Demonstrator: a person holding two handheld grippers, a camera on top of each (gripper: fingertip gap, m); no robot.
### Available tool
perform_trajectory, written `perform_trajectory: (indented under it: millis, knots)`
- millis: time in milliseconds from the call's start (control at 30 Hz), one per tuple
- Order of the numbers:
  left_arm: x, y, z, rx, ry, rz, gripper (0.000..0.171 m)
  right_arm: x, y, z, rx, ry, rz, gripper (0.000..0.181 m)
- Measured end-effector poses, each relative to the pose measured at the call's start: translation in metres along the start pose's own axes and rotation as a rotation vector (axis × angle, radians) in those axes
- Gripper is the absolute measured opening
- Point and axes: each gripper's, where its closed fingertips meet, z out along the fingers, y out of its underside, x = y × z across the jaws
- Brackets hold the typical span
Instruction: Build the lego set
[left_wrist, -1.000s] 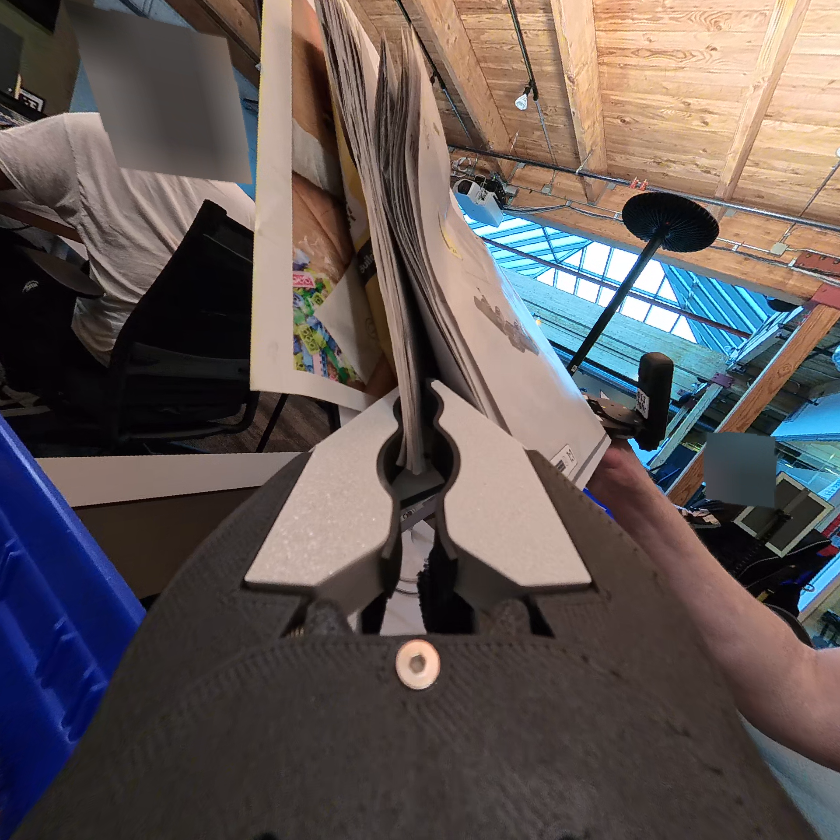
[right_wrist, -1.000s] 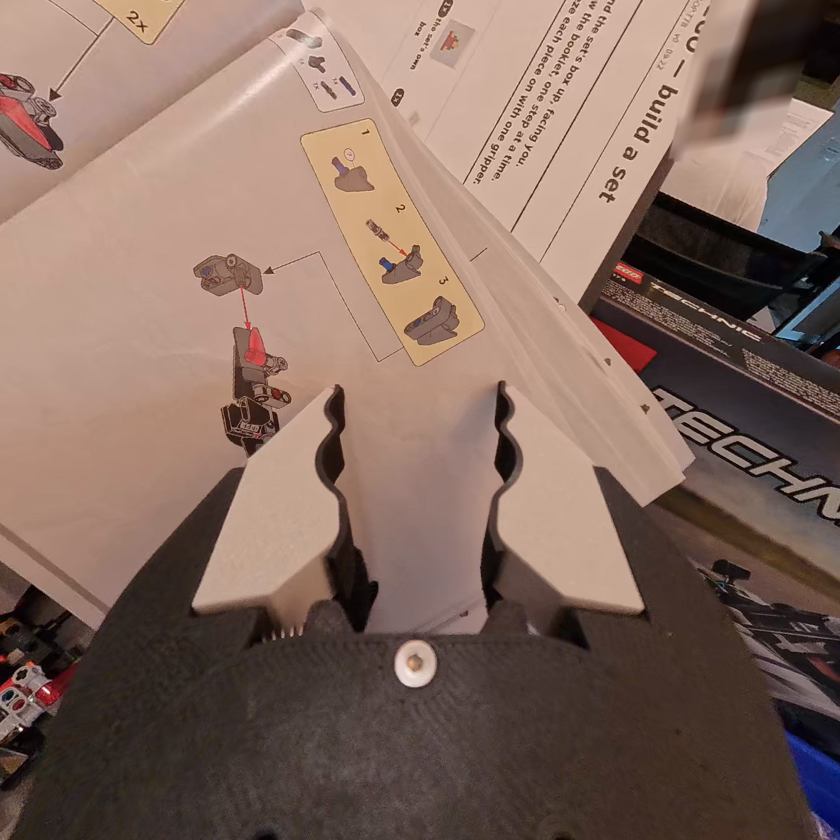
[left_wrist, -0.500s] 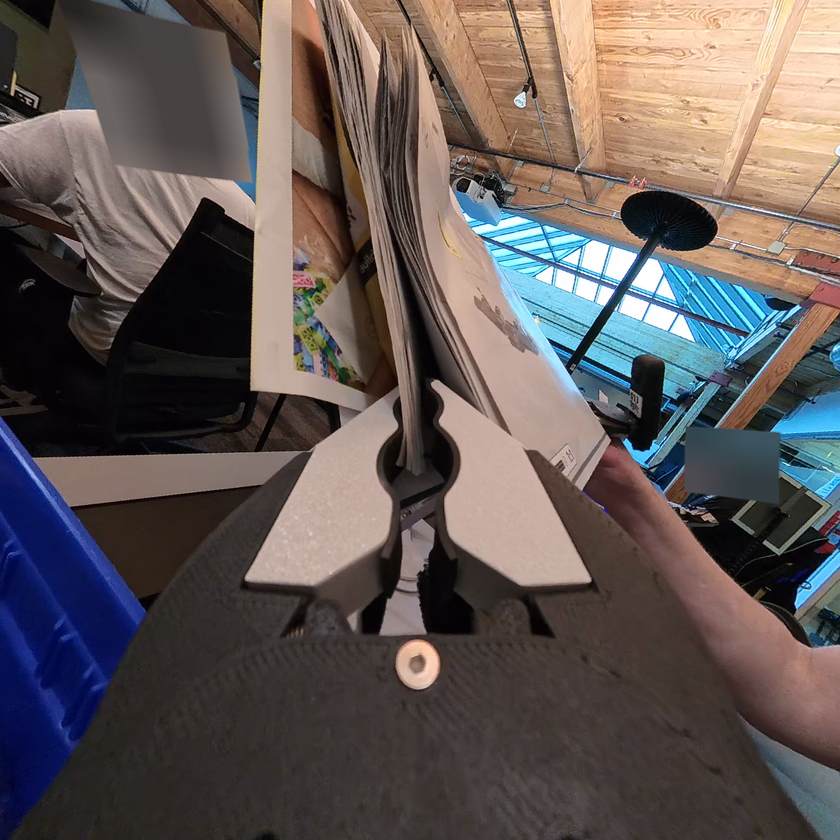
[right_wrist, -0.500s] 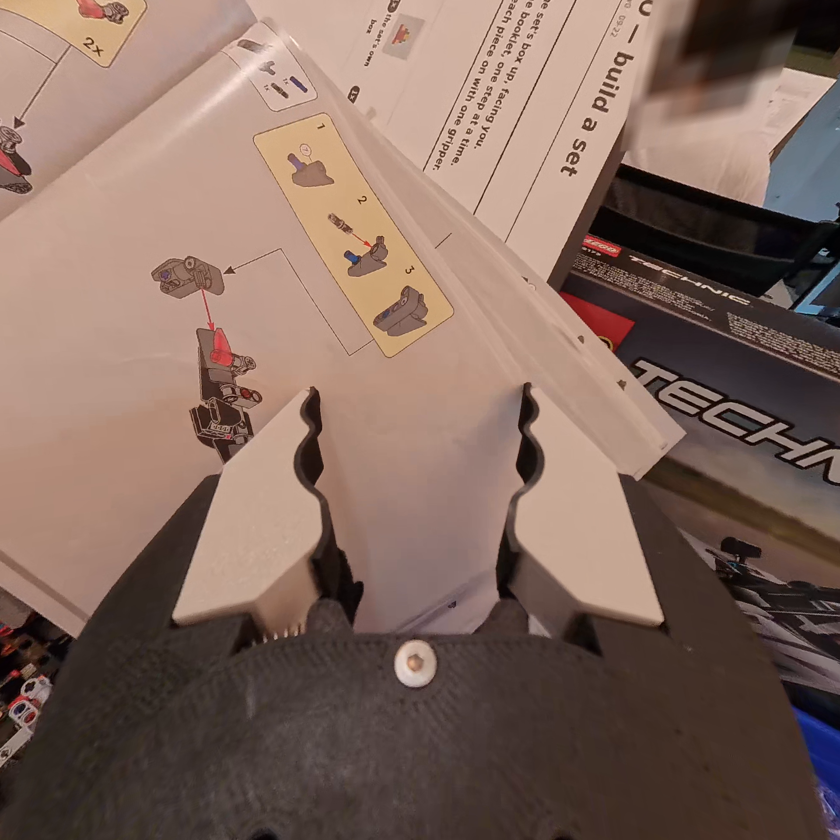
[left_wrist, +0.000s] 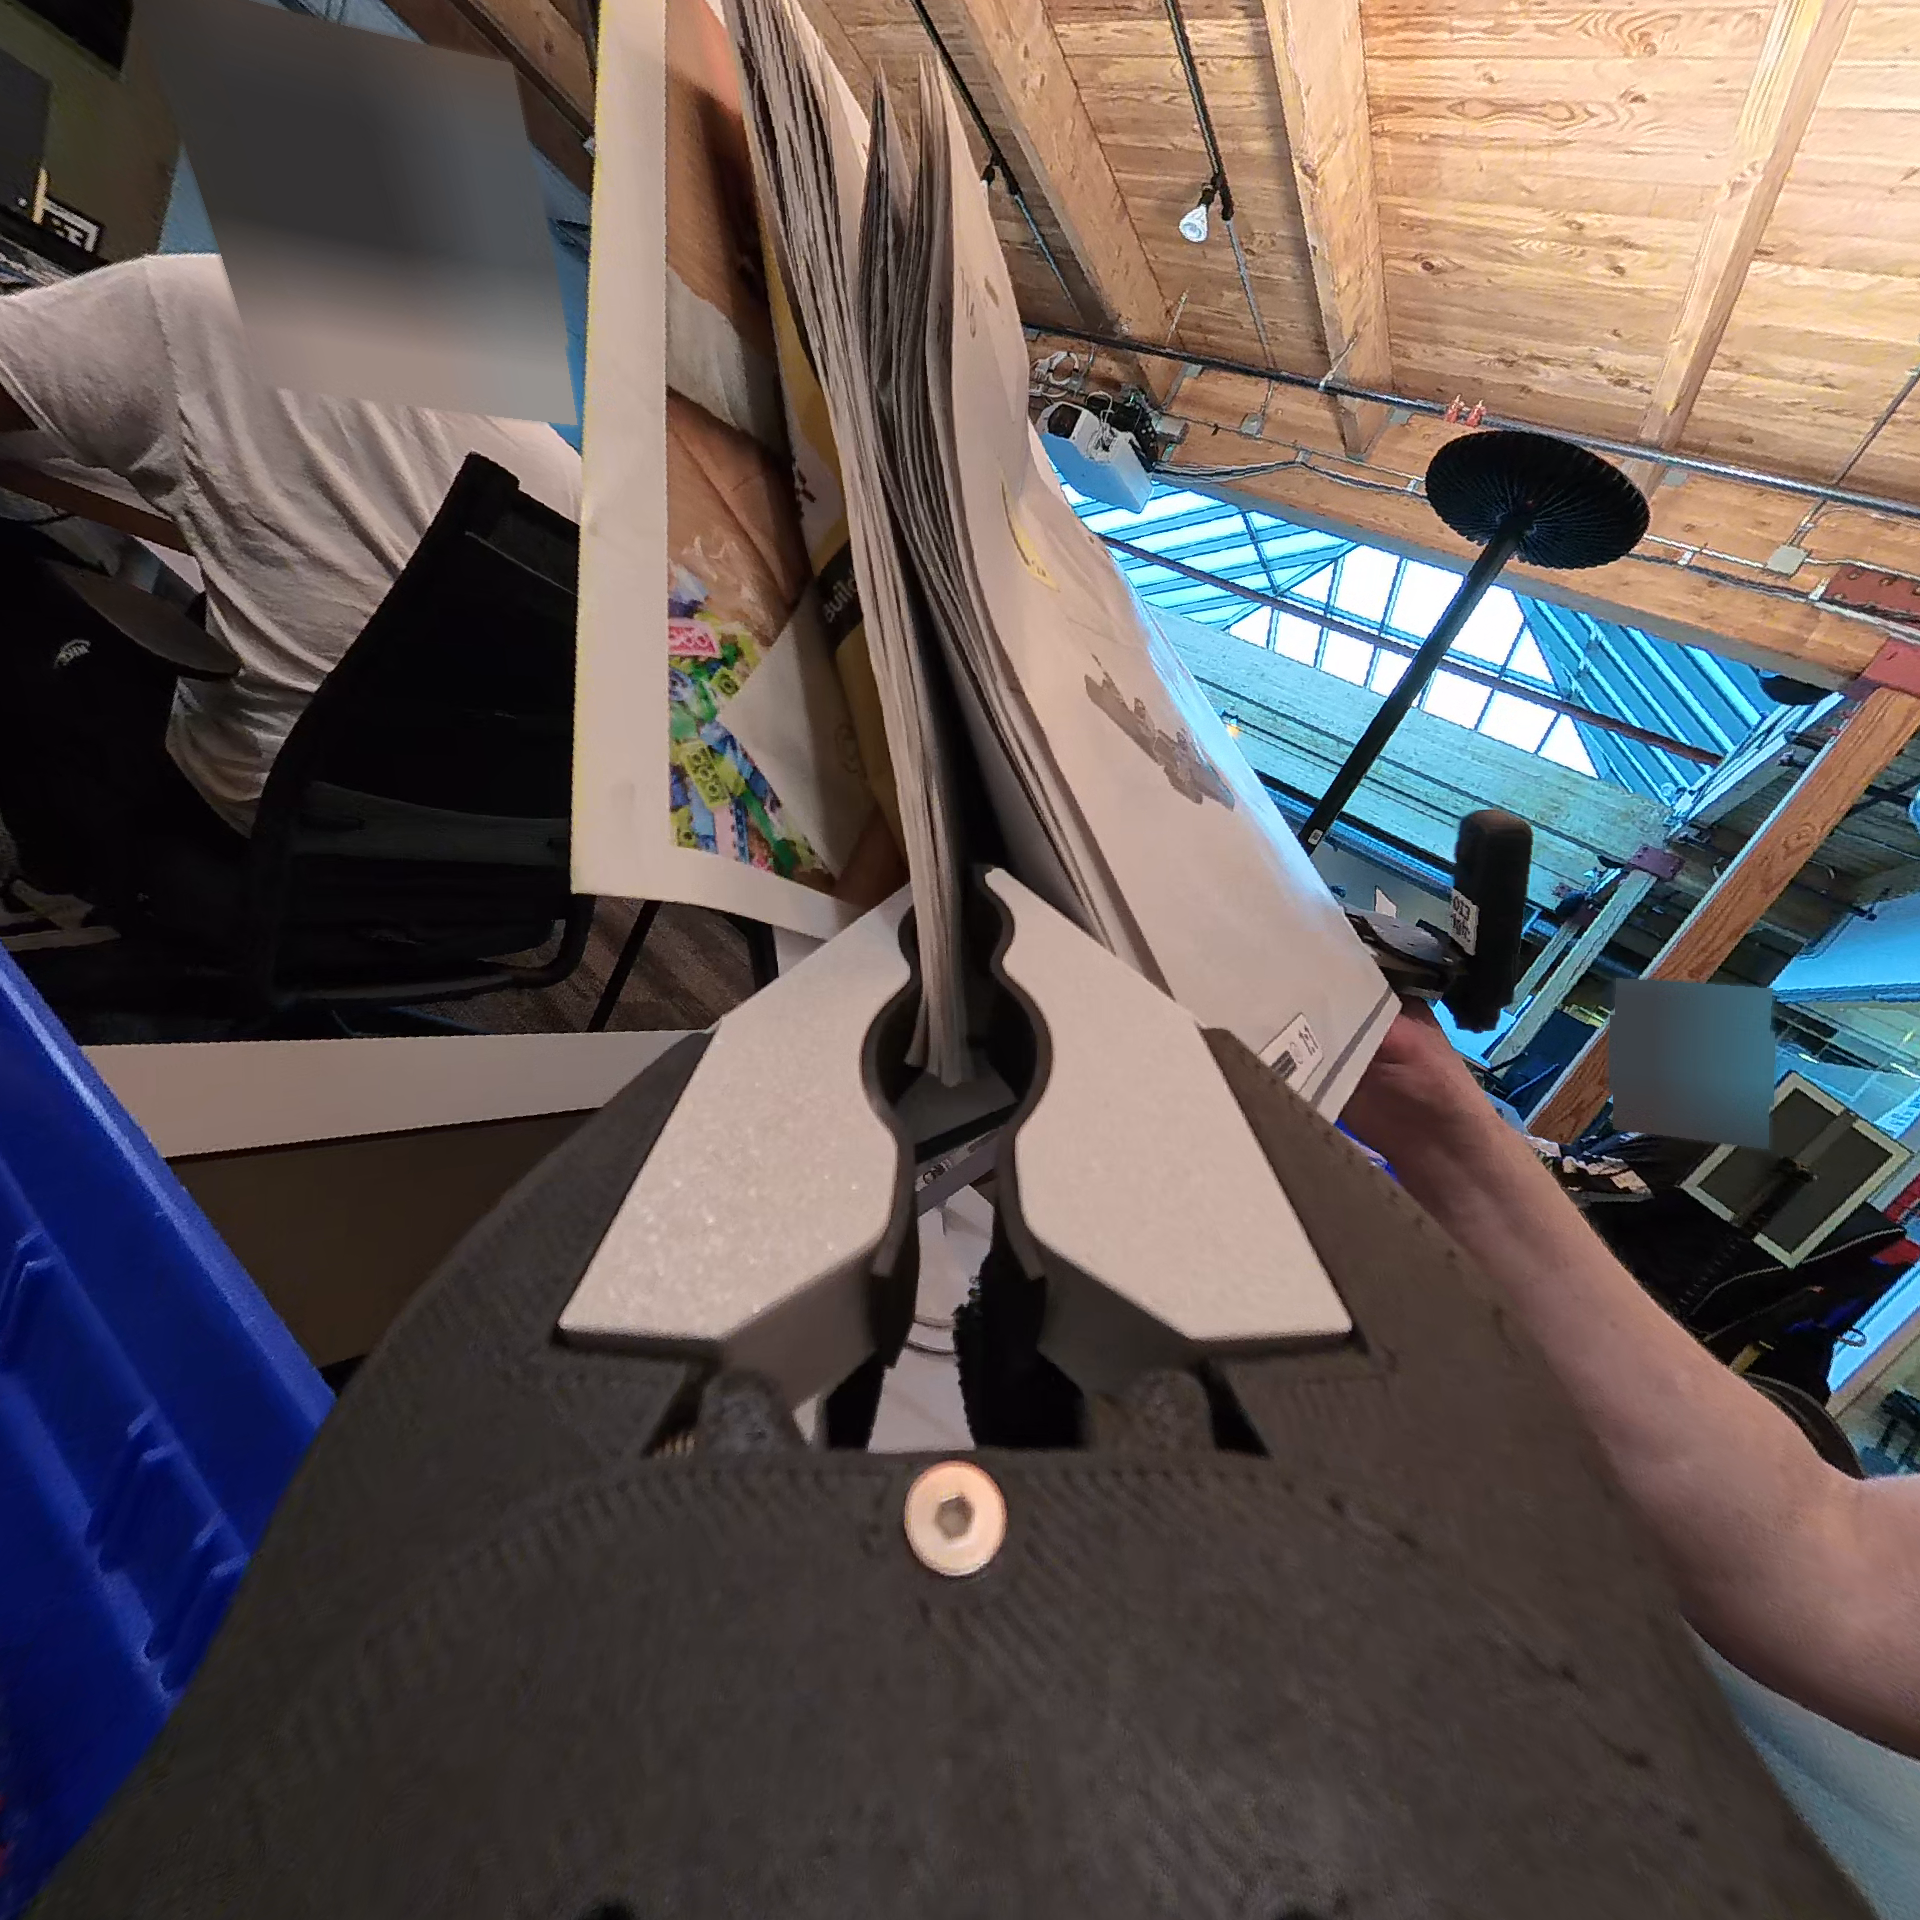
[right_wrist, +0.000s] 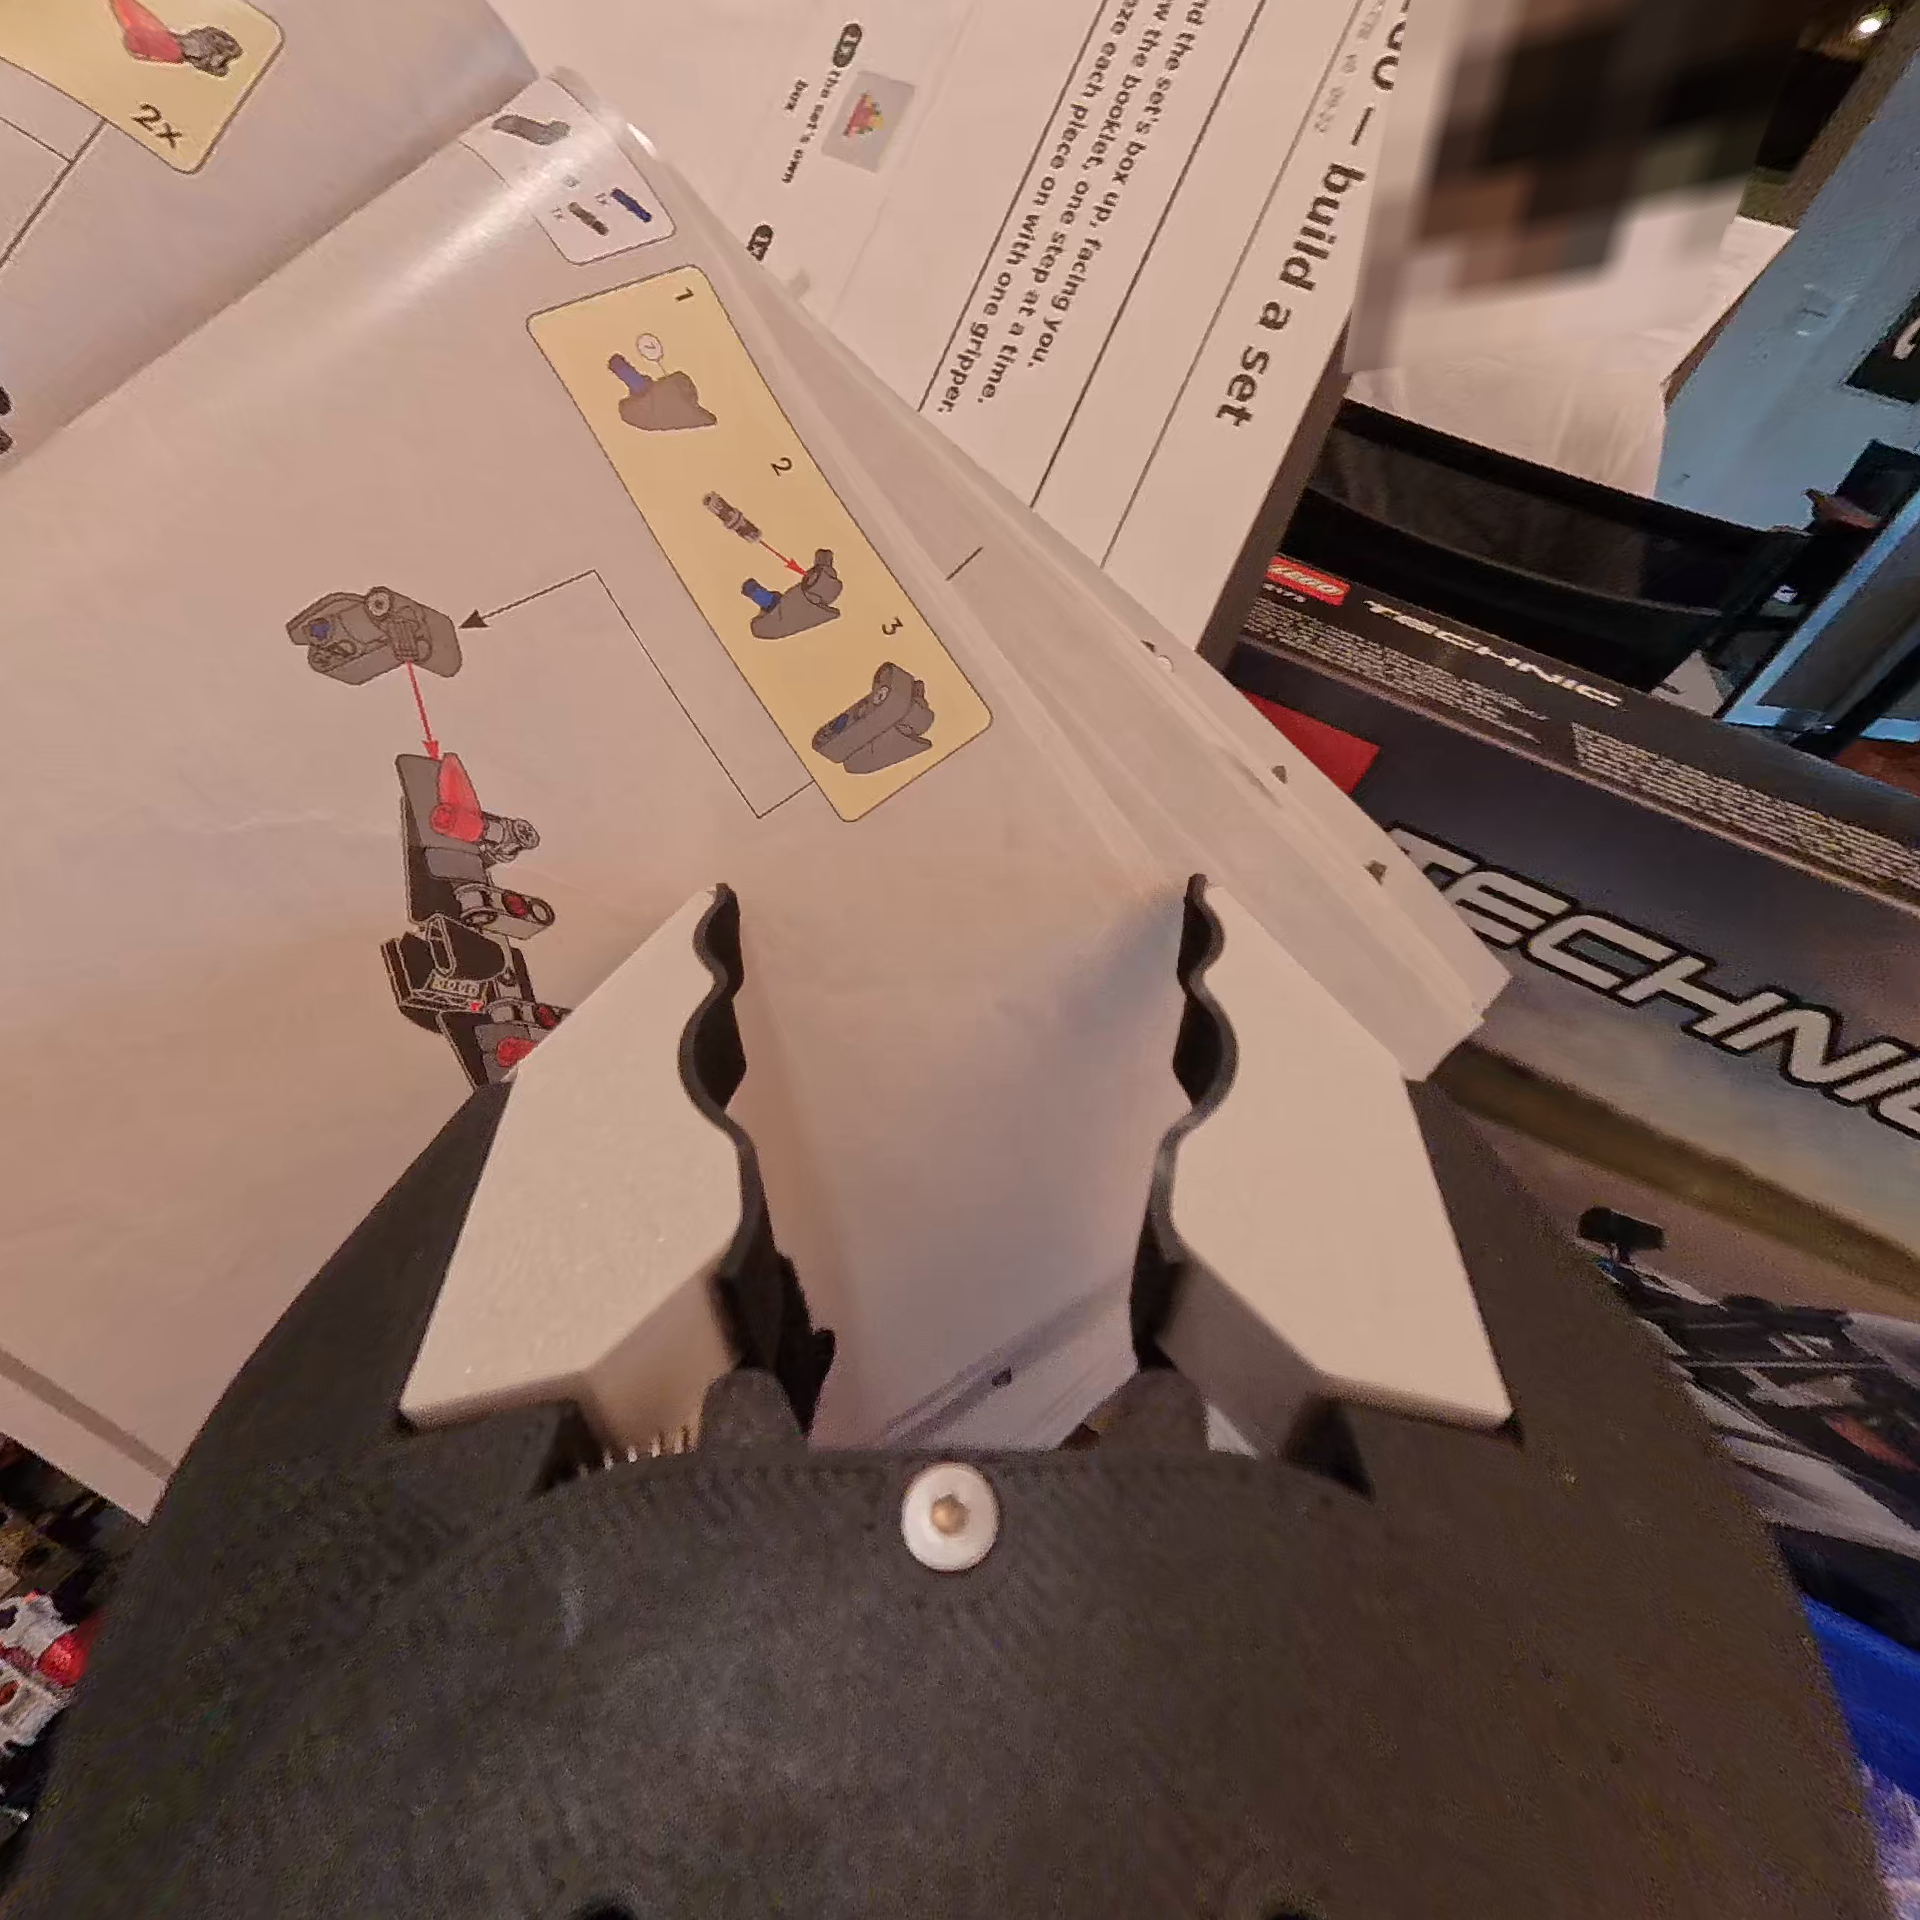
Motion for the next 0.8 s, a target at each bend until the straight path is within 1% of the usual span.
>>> perform_trajectory:
  millis: [133,267,433,567,700,800]
  knots:
    - [0.000,0.000,0.000,-0.001,0.002,0.000,0.001,0.004,0.009,-0.006,-0.019,0.021,0.031,0.081]
    - [-0.001,0.000,0.000,-0.001,0.002,-0.001,0.001,0.005,0.016,-0.010,-0.013,0.026,0.064,0.072]
    - [-0.001,0.000,0.000,0.000,-0.001,0.001,0.001,0.004,0.017,-0.008,-0.008,0.028,0.060,0.066]
    - [-0.001,0.001,0.000,0.000,0.000,-0.001,0.001,0.001,0.015,-0.008,-0.002,0.022,0.043,0.056]
    - [-0.001,0.001,0.000,0.000,-0.001,-0.001,0.001,-0.003,0.014,-0.009,-0.015,-0.003,0.025,0.031]
    - [-0.001,0.001,0.000,0.000,-0.001,0.000,0.001,-0.017,0.011,-0.010,-0.037,-0.055,-0.015,0.003]
